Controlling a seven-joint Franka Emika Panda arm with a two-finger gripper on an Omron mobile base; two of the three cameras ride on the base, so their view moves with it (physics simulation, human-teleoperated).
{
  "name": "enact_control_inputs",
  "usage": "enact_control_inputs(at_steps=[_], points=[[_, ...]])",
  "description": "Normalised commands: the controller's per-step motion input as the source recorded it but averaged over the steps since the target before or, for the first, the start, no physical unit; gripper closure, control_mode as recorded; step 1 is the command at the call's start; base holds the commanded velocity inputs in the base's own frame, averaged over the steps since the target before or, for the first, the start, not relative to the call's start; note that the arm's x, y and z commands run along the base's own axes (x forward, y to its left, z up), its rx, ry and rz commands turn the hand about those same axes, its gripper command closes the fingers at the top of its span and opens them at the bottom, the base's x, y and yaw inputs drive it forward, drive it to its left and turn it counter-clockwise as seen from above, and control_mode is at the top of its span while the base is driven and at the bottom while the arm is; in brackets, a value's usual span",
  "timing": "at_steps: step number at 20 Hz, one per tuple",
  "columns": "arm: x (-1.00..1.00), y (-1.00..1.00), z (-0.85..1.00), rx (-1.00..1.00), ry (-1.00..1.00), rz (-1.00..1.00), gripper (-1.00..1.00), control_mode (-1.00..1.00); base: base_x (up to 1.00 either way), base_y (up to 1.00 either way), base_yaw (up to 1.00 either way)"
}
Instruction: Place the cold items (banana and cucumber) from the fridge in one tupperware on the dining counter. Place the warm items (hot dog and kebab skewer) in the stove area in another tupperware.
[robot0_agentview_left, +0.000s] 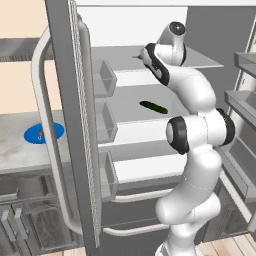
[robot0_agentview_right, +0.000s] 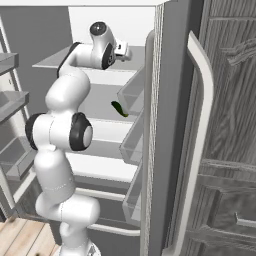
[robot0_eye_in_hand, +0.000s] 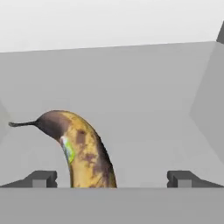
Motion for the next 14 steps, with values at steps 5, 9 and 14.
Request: enact_control_inputs(at_steps=[5, 9, 14], points=[[0.36, 0.02, -0.15, 0.00, 0.14, 0.01, -1.00, -1.00, 0.00, 0.00, 0.00], [-0.07, 0.07, -0.16, 0.00, 0.06, 0.02, -1.00, -1.00, 0.00, 0.00, 0.00], [-0.30, 0.14, -0.09, 0.00, 0.00, 0.05, -1.00, -1.00, 0.00, 0.00, 0.00]])
